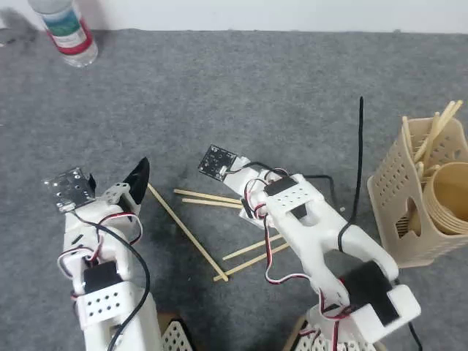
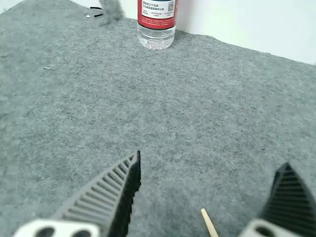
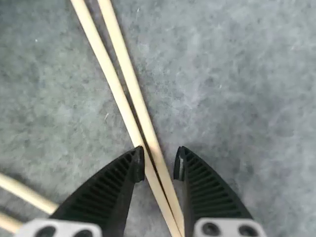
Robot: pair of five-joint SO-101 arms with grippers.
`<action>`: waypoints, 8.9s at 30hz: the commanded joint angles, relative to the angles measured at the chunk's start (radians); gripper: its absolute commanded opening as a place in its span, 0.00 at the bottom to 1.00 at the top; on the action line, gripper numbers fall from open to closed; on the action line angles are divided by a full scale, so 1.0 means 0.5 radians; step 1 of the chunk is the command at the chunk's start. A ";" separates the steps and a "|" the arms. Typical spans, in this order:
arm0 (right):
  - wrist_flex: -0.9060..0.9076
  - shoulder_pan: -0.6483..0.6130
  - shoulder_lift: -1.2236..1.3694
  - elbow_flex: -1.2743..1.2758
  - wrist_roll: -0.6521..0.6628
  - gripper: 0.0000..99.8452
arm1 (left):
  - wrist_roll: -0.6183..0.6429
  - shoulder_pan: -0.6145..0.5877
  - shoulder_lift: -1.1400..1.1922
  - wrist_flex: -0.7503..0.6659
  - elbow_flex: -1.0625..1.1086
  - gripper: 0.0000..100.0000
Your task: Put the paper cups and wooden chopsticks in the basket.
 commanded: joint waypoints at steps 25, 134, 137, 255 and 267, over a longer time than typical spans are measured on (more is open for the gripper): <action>-0.008 -0.072 0.005 -0.089 0.163 0.11 | -0.012 0.037 -0.028 -0.034 -0.044 0.39; -0.895 1.849 -1.941 0.098 -1.086 0.01 | -0.018 0.092 -0.025 -0.043 -0.041 0.39; -0.898 1.849 -1.944 0.107 -1.086 0.01 | -0.018 0.092 -0.025 -0.043 -0.041 0.39; 0.287 -0.962 0.195 -0.396 -0.279 0.15 | -0.058 -0.601 -0.025 0.025 -0.084 0.39; 0.609 -0.934 0.646 -0.908 -0.267 0.04 | -0.058 -0.601 -0.025 0.025 -0.084 0.39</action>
